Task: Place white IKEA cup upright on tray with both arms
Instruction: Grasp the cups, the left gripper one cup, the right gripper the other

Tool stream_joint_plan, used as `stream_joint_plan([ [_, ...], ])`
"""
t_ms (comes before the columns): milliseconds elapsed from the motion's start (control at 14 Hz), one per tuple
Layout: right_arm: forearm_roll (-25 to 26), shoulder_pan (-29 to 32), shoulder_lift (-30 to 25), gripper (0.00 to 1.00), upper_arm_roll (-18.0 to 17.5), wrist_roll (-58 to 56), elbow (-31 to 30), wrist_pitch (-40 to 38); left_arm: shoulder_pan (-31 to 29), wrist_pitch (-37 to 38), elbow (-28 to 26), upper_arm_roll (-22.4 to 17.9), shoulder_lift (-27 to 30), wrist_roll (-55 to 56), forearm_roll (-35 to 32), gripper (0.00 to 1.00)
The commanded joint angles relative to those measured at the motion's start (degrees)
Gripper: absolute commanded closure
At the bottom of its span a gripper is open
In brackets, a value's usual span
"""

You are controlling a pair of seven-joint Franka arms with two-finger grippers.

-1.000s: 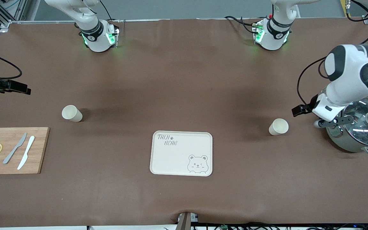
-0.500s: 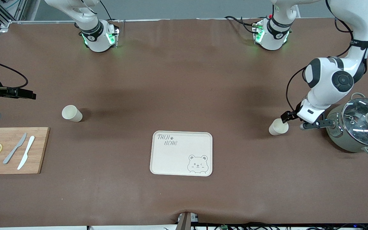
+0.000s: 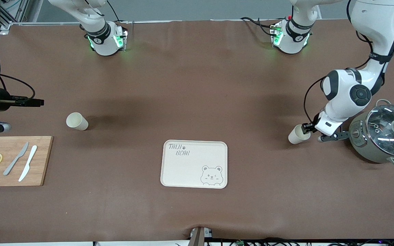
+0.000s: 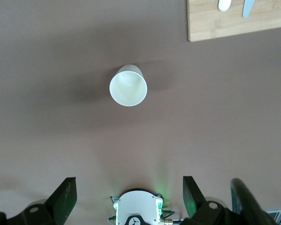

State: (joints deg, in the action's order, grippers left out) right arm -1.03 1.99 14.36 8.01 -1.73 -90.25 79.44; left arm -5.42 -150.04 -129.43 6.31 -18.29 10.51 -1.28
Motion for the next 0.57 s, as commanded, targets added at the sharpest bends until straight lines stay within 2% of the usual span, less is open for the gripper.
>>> stream_joint_plan([
  [0, 0.5, -1.71, 2.24, 0.0, -0.45, 1.2, 0.16, -0.17, -0.38, -1.22, 1.28, 0.54, -1.57, 1.1, -0.47, 0.91],
  [71, 0.59, -2.16, 2.6, 0.0, -0.45, 2.33, 0.07, 0.01, -0.3, -1.22, 1.81, 0.54, -1.83, 1.1, -0.39, 1.0],
  [214, 0.5, -1.82, 3.48, 0.0, -0.54, 1.91, -1.59, 3.07, 0.14, -1.22, 2.6, 0.63, -2.36, 1.18, -0.39, 1.0],
  [500, 0.5, -1.46, 2.34, 0.0, -0.45, 1.82, -12.04, 14.4, 4.0, -0.34, 5.76, 1.51, -2.36, 7.22, -0.39, 1.0],
])
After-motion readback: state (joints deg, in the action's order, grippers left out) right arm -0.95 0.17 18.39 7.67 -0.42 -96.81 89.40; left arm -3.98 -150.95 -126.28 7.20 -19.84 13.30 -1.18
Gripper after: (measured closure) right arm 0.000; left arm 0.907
